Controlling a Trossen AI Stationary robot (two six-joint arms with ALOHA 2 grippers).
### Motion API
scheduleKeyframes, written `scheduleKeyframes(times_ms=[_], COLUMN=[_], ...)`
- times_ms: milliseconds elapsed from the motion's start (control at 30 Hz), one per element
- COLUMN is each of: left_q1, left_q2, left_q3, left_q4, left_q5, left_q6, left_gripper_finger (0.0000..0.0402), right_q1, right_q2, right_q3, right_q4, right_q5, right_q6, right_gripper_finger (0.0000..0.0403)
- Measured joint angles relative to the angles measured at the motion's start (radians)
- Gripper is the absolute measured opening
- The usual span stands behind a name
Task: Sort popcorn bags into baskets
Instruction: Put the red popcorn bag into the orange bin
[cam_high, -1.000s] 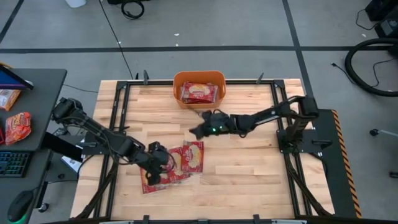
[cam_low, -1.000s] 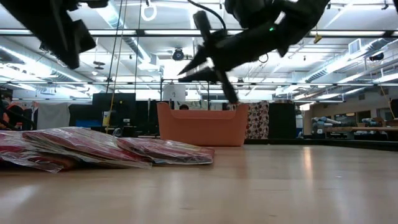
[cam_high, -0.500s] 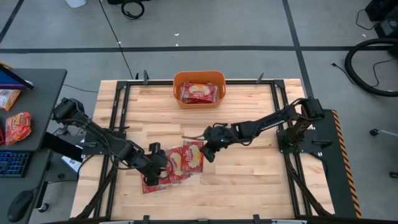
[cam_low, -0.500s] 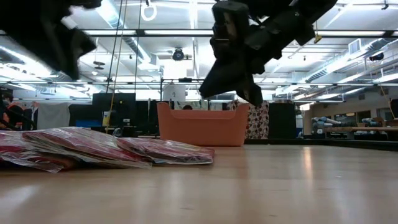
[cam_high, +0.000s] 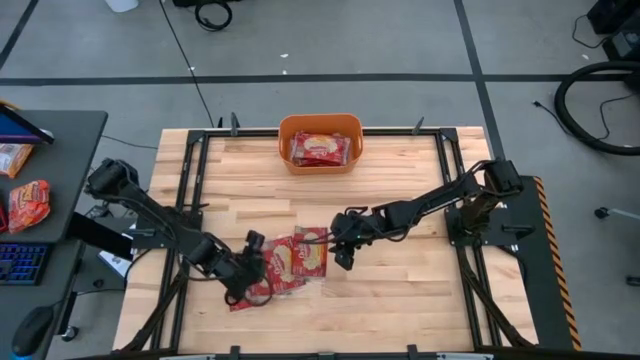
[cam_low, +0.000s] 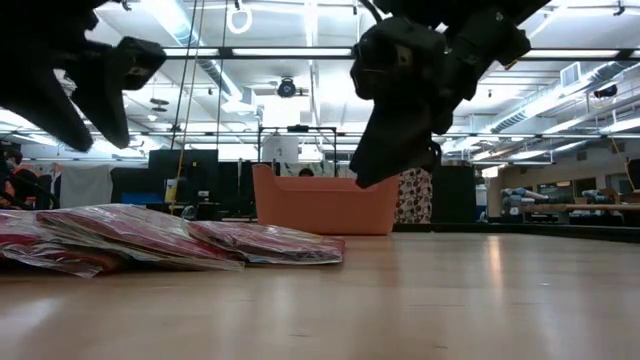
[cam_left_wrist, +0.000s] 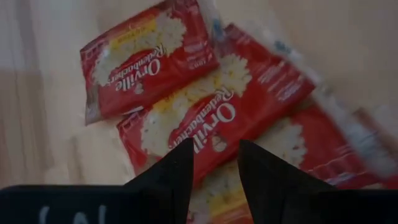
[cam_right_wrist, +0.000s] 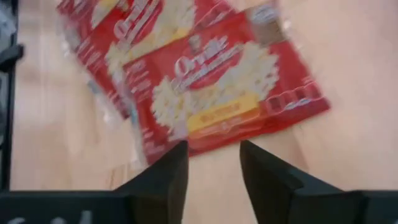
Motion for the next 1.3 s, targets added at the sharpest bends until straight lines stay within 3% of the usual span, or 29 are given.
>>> scheduleKeyframes(times_ms=[200, 467, 767, 1100, 1300], left_q1=[0.011, 0.012, 0.012, 0.012, 0.012], left_q2=[0.092, 0.171, 0.208, 0.206, 0.163], left_q3=[0.0, 0.0, 0.0, 0.0, 0.048], left_q4=[0.006, 0.008, 0.045, 0.077, -0.081], left_q5=[-0.005, 0.013, -0.05, -0.071, -0.08], left_q6=[0.15, 0.258, 0.252, 0.112, 0.043], left_gripper_finger=[0.0131, 0.0131, 0.0115, 0.0009, 0.0005], right_q1=[-0.003, -0.002, -0.001, -0.001, -0.005], right_q2=[0.0, 0.0, 0.0, 0.0, 0.0], right_q3=[0.0, 0.0, 0.0, 0.0, 0.0], right_q4=[0.01, 0.019, 0.052, 0.085, 0.076], right_q5=[0.036, 0.043, 0.043, 0.042, -0.01], right_q6=[0.104, 0.183, 0.209, 0.257, 0.238], right_gripper_finger=[0.0187, 0.0189, 0.0188, 0.0188, 0.0188])
